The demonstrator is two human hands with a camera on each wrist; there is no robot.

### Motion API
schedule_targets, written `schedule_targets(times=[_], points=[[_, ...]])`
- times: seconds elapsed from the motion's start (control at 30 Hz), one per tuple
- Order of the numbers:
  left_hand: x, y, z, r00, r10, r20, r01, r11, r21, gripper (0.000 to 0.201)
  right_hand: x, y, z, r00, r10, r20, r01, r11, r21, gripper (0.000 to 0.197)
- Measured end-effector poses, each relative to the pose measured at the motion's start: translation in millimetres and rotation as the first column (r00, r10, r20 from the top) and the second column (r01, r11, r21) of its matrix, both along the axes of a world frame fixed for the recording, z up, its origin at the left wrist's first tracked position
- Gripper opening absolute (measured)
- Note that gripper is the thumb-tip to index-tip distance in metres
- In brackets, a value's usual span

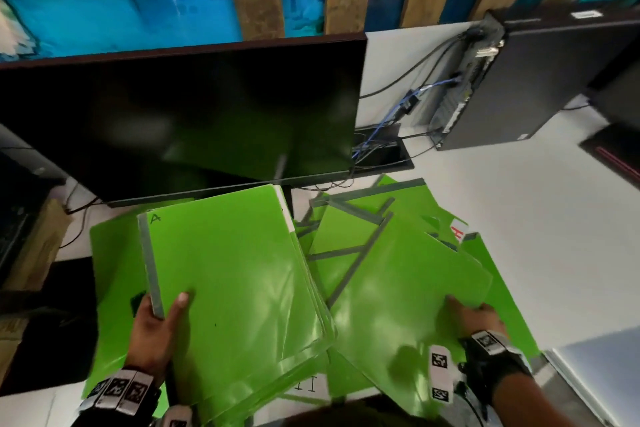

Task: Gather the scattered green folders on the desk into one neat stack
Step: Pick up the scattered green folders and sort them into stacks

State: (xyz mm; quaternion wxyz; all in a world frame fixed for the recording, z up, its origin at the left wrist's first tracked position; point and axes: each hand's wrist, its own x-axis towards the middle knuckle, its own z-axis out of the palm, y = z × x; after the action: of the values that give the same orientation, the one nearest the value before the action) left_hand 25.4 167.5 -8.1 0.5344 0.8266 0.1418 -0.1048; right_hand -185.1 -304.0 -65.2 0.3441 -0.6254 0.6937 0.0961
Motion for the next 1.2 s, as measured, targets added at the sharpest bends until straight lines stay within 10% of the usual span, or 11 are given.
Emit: schedule_targets(times=[0.33,0.6,0.7,0.87,0.93,1.1,1.2], points=[[14,-23,10,0.995,-0.099,0.028,0.097,0.993,0.067,0.041,3,-14,47,0.959,0.084,0.272,-0.072,0.996,-0.054,0.045],[5,-47,27,0.982,-0.165,0.095,0.166,0.986,-0.005,0.031,30,-79,179,0.574,0.428,0.698,-0.351,0.899,-0.263,0.008],[-2,-63,41,0.974,-0.182,0.132,0.185,0.983,-0.008,0.026,58,-95,229,0.465,0.611,0.640,-0.534,0.771,-0.348,0.035],[-9,-76,57,0.972,-0.177,0.153,0.184,0.982,-0.035,0.027,109,-99,297,0.311,0.814,0.491,-0.749,0.528,-0.400,0.017],[-12,-78,58,0.975,-0.175,0.136,0.182,0.982,-0.045,0.031,124,-87,318,0.240,0.824,0.513,-0.786,0.475,-0.396,0.053],[-26,-101,63,0.977,-0.197,0.085,0.208,0.967,-0.145,0.047,185,-26,302,0.033,0.882,0.471,-0.826,0.289,-0.484,0.058],[-35,-115,64,0.969,-0.235,0.071,0.245,0.949,-0.198,0.054,213,-6,246,0.062,0.907,0.417,-0.772,0.308,-0.556,0.045]])
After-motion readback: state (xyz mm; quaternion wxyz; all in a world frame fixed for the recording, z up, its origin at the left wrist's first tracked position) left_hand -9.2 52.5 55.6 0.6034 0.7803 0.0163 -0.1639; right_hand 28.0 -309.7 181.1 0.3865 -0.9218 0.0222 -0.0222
